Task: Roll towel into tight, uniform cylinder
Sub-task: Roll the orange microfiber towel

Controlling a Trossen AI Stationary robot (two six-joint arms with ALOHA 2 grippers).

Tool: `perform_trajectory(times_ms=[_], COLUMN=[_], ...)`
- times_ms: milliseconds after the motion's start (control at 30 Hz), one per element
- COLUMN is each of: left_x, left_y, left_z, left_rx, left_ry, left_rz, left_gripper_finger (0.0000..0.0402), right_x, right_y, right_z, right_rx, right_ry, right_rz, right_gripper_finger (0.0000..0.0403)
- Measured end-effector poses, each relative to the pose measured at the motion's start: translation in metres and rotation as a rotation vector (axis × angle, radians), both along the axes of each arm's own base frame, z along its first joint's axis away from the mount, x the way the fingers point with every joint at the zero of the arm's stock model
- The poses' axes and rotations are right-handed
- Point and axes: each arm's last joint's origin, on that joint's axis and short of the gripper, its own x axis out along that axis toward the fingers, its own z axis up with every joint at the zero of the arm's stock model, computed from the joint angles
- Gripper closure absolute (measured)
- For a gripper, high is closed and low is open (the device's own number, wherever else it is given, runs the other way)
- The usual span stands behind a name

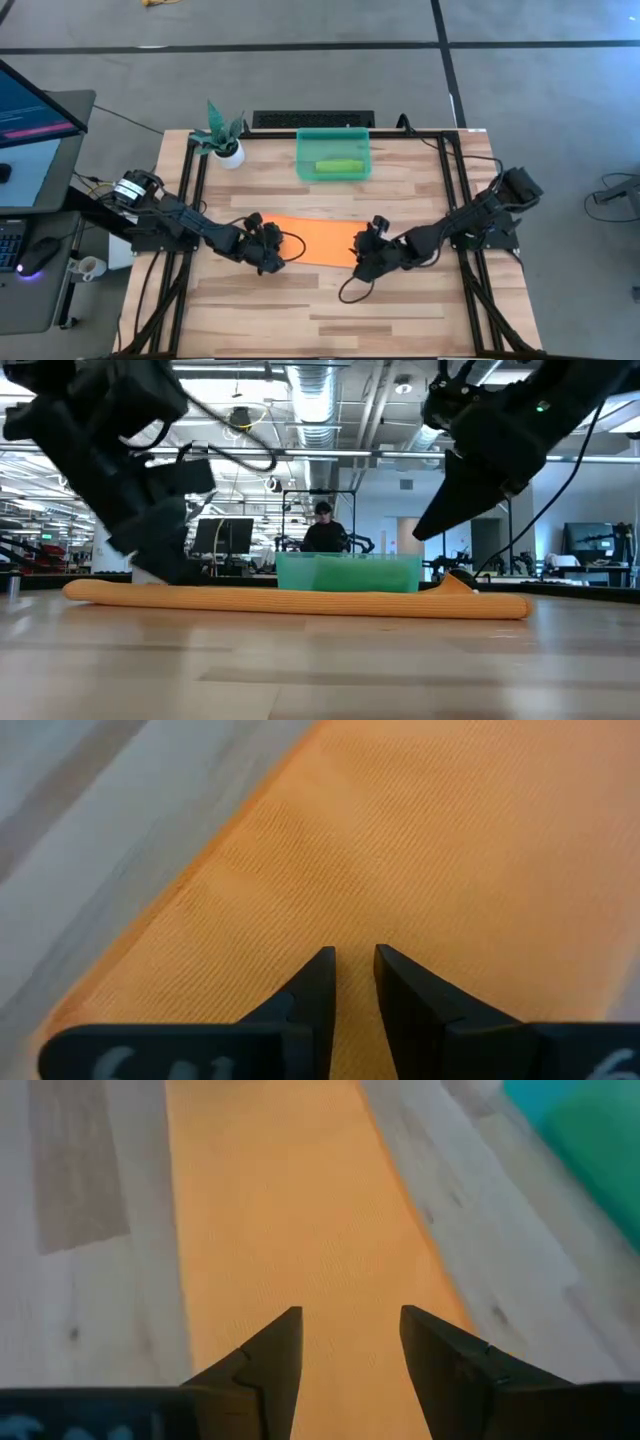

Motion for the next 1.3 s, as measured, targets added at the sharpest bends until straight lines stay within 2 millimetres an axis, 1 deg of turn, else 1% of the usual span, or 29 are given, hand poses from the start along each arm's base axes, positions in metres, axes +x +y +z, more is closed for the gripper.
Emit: perform_trajectory(times_ms=[100,200,300,400,500,600,700,767,833,900,1000,1067,1167,1300], left_x=[-0.004,-0.005,-0.005,-0.004,0.005,0.017,0.033,0.04,0.047,0.055,0.068,0.081,0.1,0.12], left_y=[0.006,0.015,0.025,0.036,0.04,0.031,0.013,0.0,-0.014,-0.026,-0.038,-0.043,-0.05,-0.055], left_z=[-0.003,-0.004,-0.005,-0.003,0.008,0.018,0.027,0.032,0.032,0.025,0.01,0.002,-0.007,-0.014], left_rx=[0.044,0.123,0.252,0.409,0.448,0.407,0.318,0.258,0.232,0.247,0.263,0.264,0.285,0.306], left_ry=[0.066,0.149,0.23,0.285,0.226,0.132,-0.067,-0.205,-0.308,-0.368,-0.379,-0.366,-0.304,-0.183], left_rz=[-0.023,-0.086,-0.162,-0.13,-0.067,-0.078,-0.119,-0.158,-0.199,-0.22,-0.232,-0.237,-0.251,-0.276], left_gripper_finger=[0.0336,0.0336,0.0336,0.0336,0.0336,0.0336,0.0336,0.0336,0.0336,0.0336,0.0336,0.0336,0.0336,0.0336], right_x=[0.003,0.01,0.013,0.012,0.005,-0.007,-0.016,-0.018,-0.019,-0.02,-0.022,-0.022,-0.023,-0.024], right_y=[-0.008,-0.018,-0.03,-0.041,-0.049,-0.051,-0.048,-0.043,-0.037,-0.033,-0.027,-0.025,-0.022,-0.023], right_z=[0.004,0.021,0.03,0.042,0.048,0.054,0.059,0.062,0.061,0.061,0.059,0.059,0.059,0.059], right_rx=[-0.032,-0.056,-0.092,-0.104,-0.096,-0.078,-0.092,-0.102,-0.108,-0.107,-0.11,-0.104,-0.102,-0.106], right_ry=[0.016,-0.024,-0.025,-0.039,-0.013,0.01,0.0,-0.023,-0.027,-0.029,-0.02,-0.027,-0.029,-0.023], right_rz=[0.011,0.02,0.027,0.011,-0.026,-0.067,-0.114,-0.118,-0.101,-0.086,-0.064,-0.061,-0.055,-0.053], right_gripper_finger=[0.0213,0.0217,0.022,0.0224,0.0227,0.0233,0.0238,0.0242,0.0245,0.0247,0.025,0.0251,0.0253,0.0255])
